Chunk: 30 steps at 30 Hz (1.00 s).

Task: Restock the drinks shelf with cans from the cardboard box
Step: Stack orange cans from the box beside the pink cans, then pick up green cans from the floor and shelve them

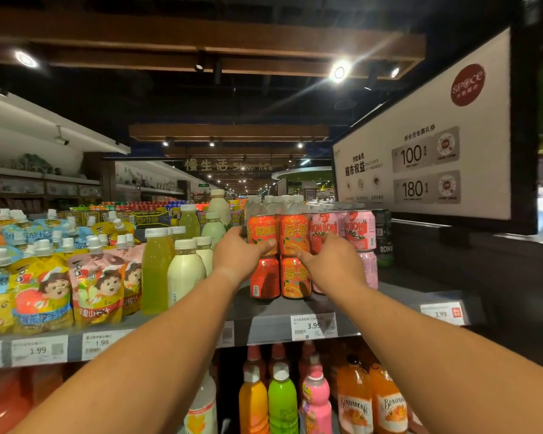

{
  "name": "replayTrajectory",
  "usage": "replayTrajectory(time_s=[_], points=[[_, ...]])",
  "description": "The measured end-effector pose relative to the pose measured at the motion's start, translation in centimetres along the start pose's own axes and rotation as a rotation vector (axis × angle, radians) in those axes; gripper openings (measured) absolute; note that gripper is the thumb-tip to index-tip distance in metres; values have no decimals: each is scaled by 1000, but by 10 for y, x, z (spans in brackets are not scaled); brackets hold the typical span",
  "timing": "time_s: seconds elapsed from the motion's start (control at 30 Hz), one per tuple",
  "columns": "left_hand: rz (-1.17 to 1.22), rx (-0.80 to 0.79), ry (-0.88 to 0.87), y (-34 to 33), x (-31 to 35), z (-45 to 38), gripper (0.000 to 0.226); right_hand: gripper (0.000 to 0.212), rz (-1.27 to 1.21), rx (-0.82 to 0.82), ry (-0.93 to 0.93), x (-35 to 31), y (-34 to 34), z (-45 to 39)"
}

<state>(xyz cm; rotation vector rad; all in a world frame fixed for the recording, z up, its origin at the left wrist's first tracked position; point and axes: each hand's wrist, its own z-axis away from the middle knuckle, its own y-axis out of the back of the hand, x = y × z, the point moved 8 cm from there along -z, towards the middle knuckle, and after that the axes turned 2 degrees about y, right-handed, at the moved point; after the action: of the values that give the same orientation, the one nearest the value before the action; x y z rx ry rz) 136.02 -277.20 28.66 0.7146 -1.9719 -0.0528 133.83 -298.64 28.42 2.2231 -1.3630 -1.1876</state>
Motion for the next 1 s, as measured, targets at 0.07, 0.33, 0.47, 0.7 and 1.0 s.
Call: replayTrajectory(time_s=[0.07, 0.33, 0.47, 0.7, 1.0], points=[[-22, 9, -15, 4, 6, 18, 42, 54, -22, 1, -11, 9, 10, 16], [-46, -110, -4, -40, 25, 150, 55, 59, 46, -38, -114, 85, 71, 129], [-48, -255, 80, -99, 12, 247, 85, 59, 40, -82, -251, 153, 96, 215], [30, -589, 97, -191, 19, 406, 62, 65, 136, -60, -579, 259, 154, 371], [-44, -1041, 106, -257, -9, 614, 52, 61, 386, 120, -1012, 322, 253, 591]])
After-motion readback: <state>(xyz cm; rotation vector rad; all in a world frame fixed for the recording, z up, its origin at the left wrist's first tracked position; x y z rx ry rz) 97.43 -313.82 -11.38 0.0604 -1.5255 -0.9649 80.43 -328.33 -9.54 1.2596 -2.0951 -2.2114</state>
